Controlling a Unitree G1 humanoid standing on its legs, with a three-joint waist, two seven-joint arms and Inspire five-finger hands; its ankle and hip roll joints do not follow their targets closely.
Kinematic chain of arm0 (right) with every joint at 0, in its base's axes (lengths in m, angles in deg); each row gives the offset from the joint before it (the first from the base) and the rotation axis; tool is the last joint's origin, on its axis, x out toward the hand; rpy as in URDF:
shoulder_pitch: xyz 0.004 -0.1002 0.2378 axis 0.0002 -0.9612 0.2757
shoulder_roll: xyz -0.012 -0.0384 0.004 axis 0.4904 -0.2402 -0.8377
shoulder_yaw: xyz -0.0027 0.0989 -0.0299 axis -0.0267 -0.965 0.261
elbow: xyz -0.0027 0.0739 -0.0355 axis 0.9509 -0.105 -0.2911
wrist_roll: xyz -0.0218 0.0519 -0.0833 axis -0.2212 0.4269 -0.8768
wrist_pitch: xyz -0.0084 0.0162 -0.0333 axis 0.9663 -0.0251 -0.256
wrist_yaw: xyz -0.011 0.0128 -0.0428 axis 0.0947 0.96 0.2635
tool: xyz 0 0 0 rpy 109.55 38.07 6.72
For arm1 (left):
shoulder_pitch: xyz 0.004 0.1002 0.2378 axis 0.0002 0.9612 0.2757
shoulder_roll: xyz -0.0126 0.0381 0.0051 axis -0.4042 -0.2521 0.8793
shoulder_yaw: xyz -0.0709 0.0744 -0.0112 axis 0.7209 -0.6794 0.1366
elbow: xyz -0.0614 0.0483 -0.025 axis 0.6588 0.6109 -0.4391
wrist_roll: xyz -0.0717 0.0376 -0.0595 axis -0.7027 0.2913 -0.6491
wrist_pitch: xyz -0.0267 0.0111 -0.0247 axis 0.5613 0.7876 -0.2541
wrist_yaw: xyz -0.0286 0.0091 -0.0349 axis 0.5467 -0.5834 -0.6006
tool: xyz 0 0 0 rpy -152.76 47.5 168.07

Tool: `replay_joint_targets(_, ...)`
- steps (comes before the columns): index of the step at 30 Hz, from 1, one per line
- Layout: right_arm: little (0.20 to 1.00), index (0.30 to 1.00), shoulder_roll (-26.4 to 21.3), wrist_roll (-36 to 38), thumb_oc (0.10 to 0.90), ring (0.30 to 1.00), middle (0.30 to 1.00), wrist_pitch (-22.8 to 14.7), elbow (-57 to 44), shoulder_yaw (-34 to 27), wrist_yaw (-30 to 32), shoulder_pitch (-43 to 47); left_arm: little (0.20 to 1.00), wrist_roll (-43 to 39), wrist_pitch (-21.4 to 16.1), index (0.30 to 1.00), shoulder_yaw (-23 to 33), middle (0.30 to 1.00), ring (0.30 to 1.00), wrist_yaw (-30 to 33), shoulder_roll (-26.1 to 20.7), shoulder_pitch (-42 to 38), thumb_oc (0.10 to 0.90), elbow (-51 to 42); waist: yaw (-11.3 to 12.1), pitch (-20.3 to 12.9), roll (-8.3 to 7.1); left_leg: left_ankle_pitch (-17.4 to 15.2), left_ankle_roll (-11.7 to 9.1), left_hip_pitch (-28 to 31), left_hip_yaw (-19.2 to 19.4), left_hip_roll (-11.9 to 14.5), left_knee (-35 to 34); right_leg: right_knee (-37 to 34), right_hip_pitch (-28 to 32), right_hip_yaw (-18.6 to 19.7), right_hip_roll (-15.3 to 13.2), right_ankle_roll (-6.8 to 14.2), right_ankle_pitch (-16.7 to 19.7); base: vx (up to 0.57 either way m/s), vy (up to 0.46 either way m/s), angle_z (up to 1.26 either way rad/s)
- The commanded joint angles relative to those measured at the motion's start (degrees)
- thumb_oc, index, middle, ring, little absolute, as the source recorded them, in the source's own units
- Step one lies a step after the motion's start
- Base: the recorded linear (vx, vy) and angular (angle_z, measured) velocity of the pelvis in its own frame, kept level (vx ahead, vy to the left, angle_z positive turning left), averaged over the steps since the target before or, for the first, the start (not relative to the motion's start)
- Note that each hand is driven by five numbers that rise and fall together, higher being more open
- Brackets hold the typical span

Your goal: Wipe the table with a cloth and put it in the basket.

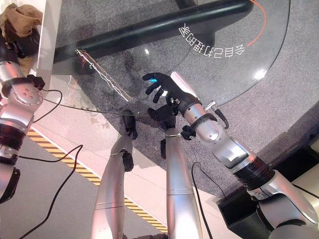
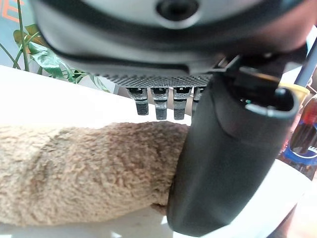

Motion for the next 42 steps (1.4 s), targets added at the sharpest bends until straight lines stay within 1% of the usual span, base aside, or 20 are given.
replay_joint_targets(1,0.900,0.900,0.1,-2.4,0.800,0.900,0.900,3.7,4.9,0.1,1.0,-4.5,0.900,-0.8,-4.2,0.900,8.5,0.900,0.900,6.5,-1.1,0.7,0.800,-3.3,1.9,-1.1,0.66,-7.4,-1.4,1.0,2.1,-0.5,6.5,-14.0,1.2,9.3,3.4,4.5,8.7,0.00,0.000,0.00)
replay_joint_targets(3,0.900,0.900,0.7,-3.3,0.800,0.900,0.900,3.7,4.9,-0.2,1.4,-5.4,0.900,-0.7,-6.8,0.900,11.2,0.900,0.900,8.8,0.0,2.3,0.800,-5.3,2.0,-1.1,0.83,-7.3,-1.5,2.2,2.0,-0.6,5.9,-14.6,2.3,9.3,3.5,4.4,8.5,-0.02,-0.022,0.03)
replay_joint_targets(8,0.900,0.900,1.8,-5.1,0.800,0.900,0.900,4.2,4.3,-1.1,2.2,-7.1,0.900,-0.5,-9.9,0.900,14.6,0.900,0.900,12.6,1.3,4.1,0.800,-9.0,2.1,-1.1,1.45,-7.2,-1.6,4.0,2.0,-0.8,5.1,-14.7,3.9,9.6,3.6,4.1,8.0,-0.01,-0.004,0.03)
replay_joint_targets(11,0.900,0.900,2.7,-6.5,0.800,0.900,0.900,5.3,3.0,-1.7,2.2,-8.2,0.900,-0.6,-10.2,0.900,16.7,0.900,0.900,13.4,1.5,4.9,0.800,-12.2,2.2,-1.1,1.72,-7.1,-1.6,5.6,1.9,-0.9,4.5,-14.9,5.3,9.6,3.7,3.9,7.7,0.00,0.000,0.01)
replay_joint_targets(16,0.900,0.900,3.4,-8.4,0.800,0.900,0.900,6.0,1.0,-2.8,1.7,-10.3,0.900,-0.1,-9.9,0.900,19.4,0.900,0.900,12.8,1.1,5.9,0.800,-15.8,2.1,-1.1,2.10,-6.8,-1.5,7.9,1.8,-1.2,3.6,-15.4,7.5,9.7,4.0,3.4,7.4,0.00,0.000,0.00)
replay_joint_targets(20,0.900,0.900,3.6,-10.7,0.800,0.900,0.900,5.3,-0.5,-4.1,0.6,-12.9,0.900,-3.8,-9.6,0.900,21.2,0.900,0.900,9.4,0.1,7.1,0.800,-16.4,1.6,-1.1,2.46,-6.5,-1.4,10.9,1.9,-1.2,2.5,-16.1,10.3,9.8,4.3,3.2,7.0,-0.03,-0.007,-0.02)
replay_joint_targets(23,0.900,0.900,3.8,-11.9,0.800,0.900,0.900,3.4,-0.8,-4.7,0.3,-15.0,0.900,-6.7,-10.1,0.900,21.6,0.900,0.900,6.5,-0.4,7.6,0.800,-15.1,1.3,-1.1,2.33,-6.3,-1.3,13.0,1.8,-0.9,1.5,-16.8,12.5,9.5,4.2,3.2,6.7,-0.05,-0.048,-0.02)
replay_joint_targets(27,0.900,0.900,4.7,-12.1,0.800,0.900,0.900,0.8,0.0,-5.0,1.1,-17.0,0.900,-10.0,-13.7,0.900,22.1,0.900,0.900,0.6,0.0,9.8,0.800,-13.4,1.5,-1.1,1.67,-6.4,-1.4,15.3,1.3,-0.5,0.8,-17.7,15.2,8.7,4.1,3.4,6.4,-0.08,-0.114,-0.01)
replay_joint_targets(29,0.900,0.900,5.5,-11.8,0.800,0.900,0.900,-0.2,0.3,-5.3,1.6,-18.1,0.900,-10.4,-15.4,0.900,22.4,0.900,0.900,-3.3,0.8,12.4,0.800,-14.1,1.7,-1.1,1.17,-6.2,-1.4,16.9,0.8,-0.4,0.0,-18.5,17.1,8.1,4.1,3.5,6.3,-0.10,-0.158,-0.03)
replay_joint_targets(31,0.900,0.900,6.1,-11.6,0.800,0.900,0.900,-1.3,0.7,-5.6,2.0,-19.1,0.900,-9.4,-16.3,0.900,22.6,0.900,0.900,-5.9,1.7,15.1,0.800,-15.2,2.0,-1.1,0.70,-6.0,-1.5,18.2,0.2,-0.5,-0.8,-19.2,18.6,7.7,4.4,3.5,6.3,-0.10,-0.125,-0.03)
replay_joint_targets(32,0.900,0.900,6.2,-11.7,0.800,0.900,0.900,-1.5,0.9,-5.7,2.0,-19.4,0.900,-9.3,-16.6,0.900,22.8,0.900,0.900,-6.3,2.1,16.1,0.800,-15.7,2.0,-1.1,0.63,-5.9,-1.5,18.6,0.1,-0.5,-1.1,-19.4,19.1,7.5,4.4,3.5,6.3,-0.14,-0.160,-0.04)
replay_joint_targets(33,0.900,0.900,7.0,-11.8,0.800,0.900,0.900,-2.6,1.4,-6.3,2.4,-20.7,0.900,-10.1,-17.0,0.900,22.8,0.900,0.900,-9.4,3.6,19.5,0.800,-18.1,2.3,-1.1,0.25,-5.8,-1.5,19.8,-0.4,-0.6,-1.7,-19.6,20.5,7.0,4.7,3.4,6.0,-0.14,-0.162,-0.06)
replay_joint_targets(34,0.900,0.900,7.4,-11.4,0.800,0.900,0.900,-3.1,1.7,-6.6,2.5,-21.5,0.900,-11.1,-17.1,0.900,23.0,0.900,0.900,-11.3,4.5,21.5,0.800,-19.7,2.5,-1.1,0.00,-5.6,-1.6,20.5,-0.7,-0.6,-2.2,-19.7,21.3,6.8,4.9,3.4,5.9,-0.15,-0.157,-0.03)
replay_joint_targets(35,0.900,0.900,7.6,-11.3,0.800,0.900,0.900,-3.3,1.7,-6.8,2.5,-21.6,0.900,-11.3,-17.2,0.900,23.1,0.900,0.900,-11.5,4.8,22.1,0.800,-20.3,2.6,-1.1,-0.09,-5.2,-1.6,20.4,-0.7,-0.6,-2.5,-19.9,21.3,6.7,4.9,3.4,6.3,-0.11,-0.125,0.00)
replay_joint_targets(37,0.900,0.900,9.2,-8.9,0.800,0.900,0.900,-5.4,2.8,-7.5,2.5,-24.0,0.900,-12.2,-17.2,0.900,22.5,0.900,0.900,-15.6,8.4,28.3,0.800,-25.5,3.1,-1.1,-1.03,-5.4,-1.6,23.2,-1.8,-0.5,-3.7,-20.5,24.5,5.6,5.4,3.3,5.4,-0.18,-0.193,0.06)
replay_joint_targets(38,0.900,0.900,10.0,-8.1,0.800,0.900,0.900,-5.9,3.1,-7.8,2.3,-24.7,0.900,-12.0,-17.2,0.900,22.0,0.900,0.900,-15.9,9.9,30.3,0.800,-27.3,3.3,-1.1,-1.33,-5.2,-1.6,24.0,-2.1,-0.5,-4.3,-20.7,25.4,5.2,5.6,3.2,5.4,-0.22,-0.220,0.09)
replay_joint_targets(40,0.900,0.900,12.0,-7.1,0.800,0.900,0.900,-8.7,6.2,-8.2,2.9,-26.3,0.900,-12.7,-16.2,0.900,20.1,0.900,0.900,-18.9,12.9,34.3,0.800,-29.3,3.8,-1.1,-2.01,-4.8,-1.8,26.3,-2.6,-0.3,-5.8,-21.3,28.2,4.1,5.9,3.1,5.0,-0.19,-0.170,0.11)
replay_joint_targets(41,0.900,0.900,12.8,-7.0,0.800,0.900,0.900,-9.2,7.3,-8.5,2.8,-26.6,0.900,-14.2,-16.0,0.900,19.2,0.900,0.900,-20.0,13.7,35.3,0.800,-29.6,3.9,-1.1,-2.20,-4.2,-1.8,26.9,-2.7,-0.2,-6.6,-21.8,29.1,3.6,6.0,3.1,5.3,-0.19,-0.163,0.08)
replay_joint_targets(42,0.900,0.900,13.7,-7.2,0.800,0.900,0.900,-10.0,9.1,-8.7,3.3,-27.4,0.900,-15.4,-15.7,0.900,17.7,0.900,0.900,-21.8,15.1,37.2,0.800,-29.6,4.1,-1.1,-2.50,-4.3,-1.9,28.1,-3.0,0.0,-7.0,-21.6,30.4,3.0,6.1,3.0,4.8,-0.19,-0.154,0.00)
